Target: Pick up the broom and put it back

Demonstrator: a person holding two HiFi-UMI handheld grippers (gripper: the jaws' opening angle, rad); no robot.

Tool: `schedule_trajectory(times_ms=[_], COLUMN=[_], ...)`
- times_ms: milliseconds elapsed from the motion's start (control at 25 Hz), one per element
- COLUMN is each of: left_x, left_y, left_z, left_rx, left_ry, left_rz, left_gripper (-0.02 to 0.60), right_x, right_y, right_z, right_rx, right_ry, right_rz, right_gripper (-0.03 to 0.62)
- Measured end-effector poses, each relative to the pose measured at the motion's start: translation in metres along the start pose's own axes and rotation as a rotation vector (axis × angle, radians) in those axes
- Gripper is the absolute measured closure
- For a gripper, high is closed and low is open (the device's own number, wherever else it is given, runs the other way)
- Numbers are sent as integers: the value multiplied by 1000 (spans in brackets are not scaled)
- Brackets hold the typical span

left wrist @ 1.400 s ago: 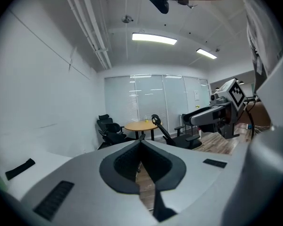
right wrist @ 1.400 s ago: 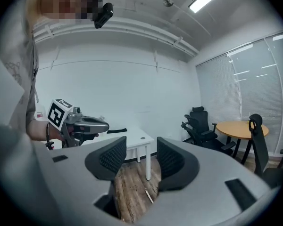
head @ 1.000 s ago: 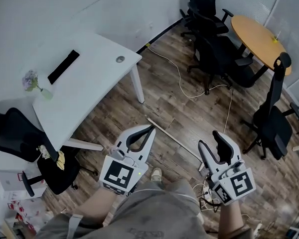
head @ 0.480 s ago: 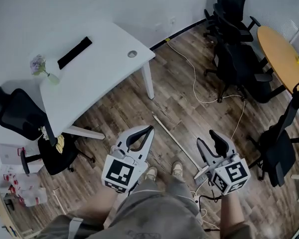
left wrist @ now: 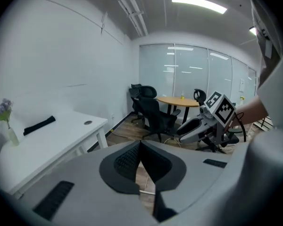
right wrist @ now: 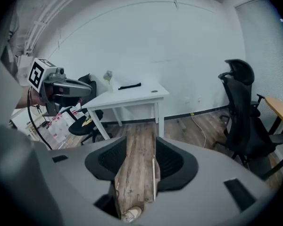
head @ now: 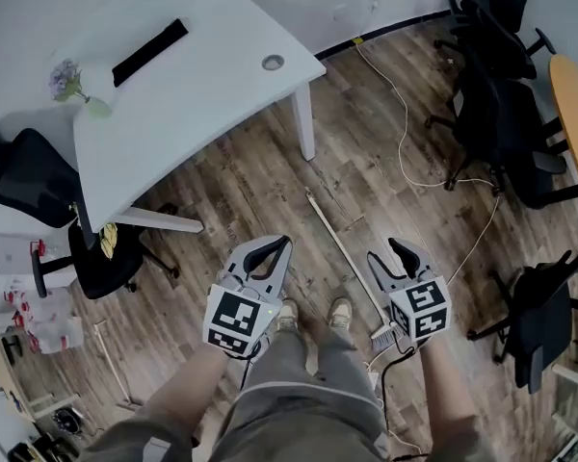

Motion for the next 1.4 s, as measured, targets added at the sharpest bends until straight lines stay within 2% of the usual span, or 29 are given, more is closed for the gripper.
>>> schedule_trajectory(times_ms=[360,560,760,1080,1200,1400], left_x=[116,199,290,425,469,537], left_y=[74,129,176,232,251,285], left_z=[-25,-32,-38,-48,-52,-52], left_rx=[37,46,48,54,57,74], left_ry=[-53,-76,-152,-162,-157,-159], left_rz=[-112,-155,-190,-262,-275,-285], left_gripper=[566,566,566,566,566,566], right_x=[105,185,261,377,419,487], right_y=[135,205,272,367,394,438], right_z=[20,44,64,82,83,96], right_rx=[-71,-80,-78,-70,-75,-67], right_ry=[19,22,18,3,28,5], right_rz=[-157,-228,-270,-319,-349,-397], right_gripper=[390,401,408,414,414,414])
Point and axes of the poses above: the fingertips, and each gripper's own axes: y forward along the fingers, z to its right, x out of its underside, the point moved 7 cm from there along -y, backward along the fingers, and after that the axes turned 2 degrees about y, right-handed, at the moved point
